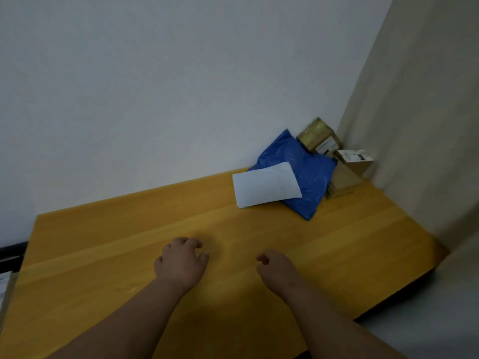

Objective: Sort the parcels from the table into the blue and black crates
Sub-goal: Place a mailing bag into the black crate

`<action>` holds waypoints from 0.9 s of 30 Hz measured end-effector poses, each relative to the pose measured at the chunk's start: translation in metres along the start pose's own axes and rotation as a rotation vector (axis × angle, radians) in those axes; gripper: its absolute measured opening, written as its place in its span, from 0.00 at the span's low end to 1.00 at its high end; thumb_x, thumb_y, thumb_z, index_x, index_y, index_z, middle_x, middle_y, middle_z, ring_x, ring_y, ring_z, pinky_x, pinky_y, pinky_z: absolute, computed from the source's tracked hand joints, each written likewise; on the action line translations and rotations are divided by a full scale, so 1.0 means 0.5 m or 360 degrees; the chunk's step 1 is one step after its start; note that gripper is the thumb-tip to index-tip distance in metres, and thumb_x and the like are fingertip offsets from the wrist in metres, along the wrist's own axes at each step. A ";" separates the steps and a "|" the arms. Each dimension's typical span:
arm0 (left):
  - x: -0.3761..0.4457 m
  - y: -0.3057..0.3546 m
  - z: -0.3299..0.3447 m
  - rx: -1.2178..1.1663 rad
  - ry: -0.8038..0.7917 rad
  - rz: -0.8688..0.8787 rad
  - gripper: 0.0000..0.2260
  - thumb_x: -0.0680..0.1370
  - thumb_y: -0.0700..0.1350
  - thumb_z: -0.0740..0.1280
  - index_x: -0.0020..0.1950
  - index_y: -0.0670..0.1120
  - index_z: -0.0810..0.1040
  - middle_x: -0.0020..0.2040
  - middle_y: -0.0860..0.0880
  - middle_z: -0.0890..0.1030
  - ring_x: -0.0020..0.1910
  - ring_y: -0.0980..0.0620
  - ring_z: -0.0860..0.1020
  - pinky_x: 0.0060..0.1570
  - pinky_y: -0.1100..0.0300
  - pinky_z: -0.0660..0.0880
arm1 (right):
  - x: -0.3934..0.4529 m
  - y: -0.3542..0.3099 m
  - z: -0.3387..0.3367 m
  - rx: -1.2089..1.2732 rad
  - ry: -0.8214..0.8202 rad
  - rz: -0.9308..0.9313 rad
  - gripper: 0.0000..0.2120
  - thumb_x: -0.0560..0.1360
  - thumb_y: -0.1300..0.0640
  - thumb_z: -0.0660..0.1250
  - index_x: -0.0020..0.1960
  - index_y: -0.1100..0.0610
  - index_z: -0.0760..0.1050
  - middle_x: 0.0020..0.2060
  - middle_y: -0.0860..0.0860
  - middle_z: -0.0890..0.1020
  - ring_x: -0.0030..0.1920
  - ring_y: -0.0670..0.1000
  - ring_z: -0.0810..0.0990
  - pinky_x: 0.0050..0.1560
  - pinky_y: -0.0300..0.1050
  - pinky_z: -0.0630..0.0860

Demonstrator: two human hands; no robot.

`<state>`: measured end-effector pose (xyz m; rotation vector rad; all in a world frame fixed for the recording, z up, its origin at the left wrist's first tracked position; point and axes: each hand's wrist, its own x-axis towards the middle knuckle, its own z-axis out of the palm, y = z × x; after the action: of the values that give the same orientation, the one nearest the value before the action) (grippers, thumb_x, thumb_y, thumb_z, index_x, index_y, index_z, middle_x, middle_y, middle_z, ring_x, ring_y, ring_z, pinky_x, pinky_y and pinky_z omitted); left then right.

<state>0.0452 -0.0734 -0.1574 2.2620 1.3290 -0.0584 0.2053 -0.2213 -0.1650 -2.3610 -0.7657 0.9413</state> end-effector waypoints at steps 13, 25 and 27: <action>0.252 0.197 0.064 0.0185 -0.0132 -0.0087 0.26 0.80 0.59 0.59 0.76 0.52 0.61 0.75 0.50 0.62 0.73 0.45 0.61 0.69 0.45 0.61 | 0.294 0.069 -0.158 0.0154 -0.0086 0.0065 0.19 0.79 0.60 0.59 0.70 0.53 0.69 0.65 0.51 0.73 0.54 0.49 0.74 0.52 0.41 0.73; 0.514 0.404 0.204 -0.0058 -0.0290 -0.0256 0.40 0.76 0.55 0.67 0.79 0.57 0.44 0.79 0.45 0.42 0.77 0.38 0.53 0.72 0.47 0.58 | 0.606 0.079 -0.302 0.0334 0.0098 0.0227 0.34 0.74 0.62 0.63 0.77 0.54 0.55 0.69 0.56 0.64 0.63 0.58 0.71 0.58 0.50 0.75; 0.529 0.409 0.221 -0.0064 -0.0381 -0.0277 0.43 0.74 0.57 0.69 0.78 0.59 0.41 0.79 0.45 0.41 0.77 0.38 0.52 0.72 0.45 0.59 | 0.622 0.076 -0.305 0.0481 0.0111 0.0276 0.33 0.74 0.63 0.63 0.76 0.55 0.55 0.65 0.56 0.70 0.56 0.56 0.75 0.52 0.49 0.77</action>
<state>0.3756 0.0103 -0.2464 2.0280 1.3788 -0.3489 0.5172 -0.0810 -0.2324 -2.2035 -0.3656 0.9641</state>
